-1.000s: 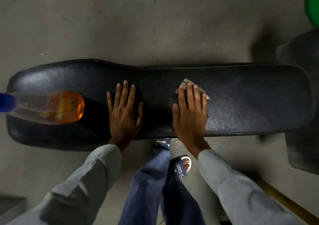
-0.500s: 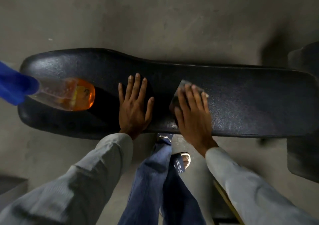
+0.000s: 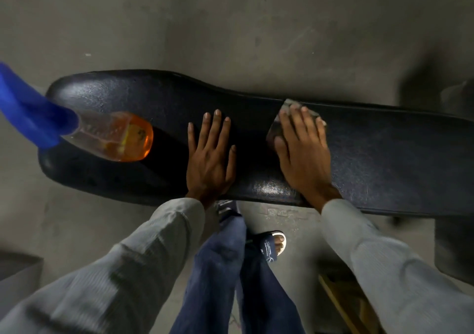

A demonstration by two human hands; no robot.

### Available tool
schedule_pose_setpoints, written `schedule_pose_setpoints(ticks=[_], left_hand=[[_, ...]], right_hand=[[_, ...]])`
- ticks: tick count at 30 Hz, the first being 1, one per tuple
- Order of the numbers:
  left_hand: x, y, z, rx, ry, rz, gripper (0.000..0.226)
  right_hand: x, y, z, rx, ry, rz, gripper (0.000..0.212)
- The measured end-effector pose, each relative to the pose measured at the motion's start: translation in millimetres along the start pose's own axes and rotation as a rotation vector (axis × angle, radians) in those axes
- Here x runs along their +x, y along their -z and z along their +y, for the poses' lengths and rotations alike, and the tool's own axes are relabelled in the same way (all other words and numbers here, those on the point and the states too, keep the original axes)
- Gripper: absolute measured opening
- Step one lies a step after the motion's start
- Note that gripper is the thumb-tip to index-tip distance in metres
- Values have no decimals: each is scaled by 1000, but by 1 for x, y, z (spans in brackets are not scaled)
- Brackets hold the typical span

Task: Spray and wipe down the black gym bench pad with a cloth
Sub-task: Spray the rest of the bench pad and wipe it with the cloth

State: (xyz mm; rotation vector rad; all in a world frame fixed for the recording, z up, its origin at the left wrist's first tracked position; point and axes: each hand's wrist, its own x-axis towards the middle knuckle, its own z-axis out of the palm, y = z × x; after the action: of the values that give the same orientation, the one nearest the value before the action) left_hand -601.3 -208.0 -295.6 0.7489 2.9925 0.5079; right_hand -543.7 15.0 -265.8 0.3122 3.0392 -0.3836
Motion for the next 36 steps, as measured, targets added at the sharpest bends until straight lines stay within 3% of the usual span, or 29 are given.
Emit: schedule_pose_setpoints(ticks=[3, 9, 13, 16, 20, 22, 25, 28, 30, 32, 36], left_hand=[[-1, 0, 0, -3, -6, -7, 63], [-3, -1, -1, -29, -20, -14, 61], [-3, 2, -1, -40, -18, -21, 62], [1, 8, 3, -8, 18, -76, 62], [0, 35, 19, -130, 83, -70, 50], [-5, 46, 26, -181, 85, -54, 43], [-8, 63, 32, -337, 191, -118, 38], [-10, 78, 28, -484, 300, -176, 17], [-11, 82, 20, -475, 329, -197, 16], [-13, 84, 12, -440, 333, -199, 20], [-18, 103, 11, -473, 389, -253, 14]], right_hand=[[27, -7, -37, 2, -200, 46, 63], [-6, -23, -55, 51, 172, -31, 59], [-57, -22, -26, -18, 159, -77, 61], [-78, -17, -20, -37, -53, -41, 61], [-88, -14, -54, 43, -559, 39, 63], [-85, -10, -82, 80, -615, 27, 64], [-77, -10, -113, 93, -293, -92, 69], [-45, -8, -109, 127, 86, -168, 77], [-15, -2, -93, 74, 183, -238, 74], [1, 1, -76, 45, 59, -176, 69], [-19, 11, -62, 133, -375, -109, 65]])
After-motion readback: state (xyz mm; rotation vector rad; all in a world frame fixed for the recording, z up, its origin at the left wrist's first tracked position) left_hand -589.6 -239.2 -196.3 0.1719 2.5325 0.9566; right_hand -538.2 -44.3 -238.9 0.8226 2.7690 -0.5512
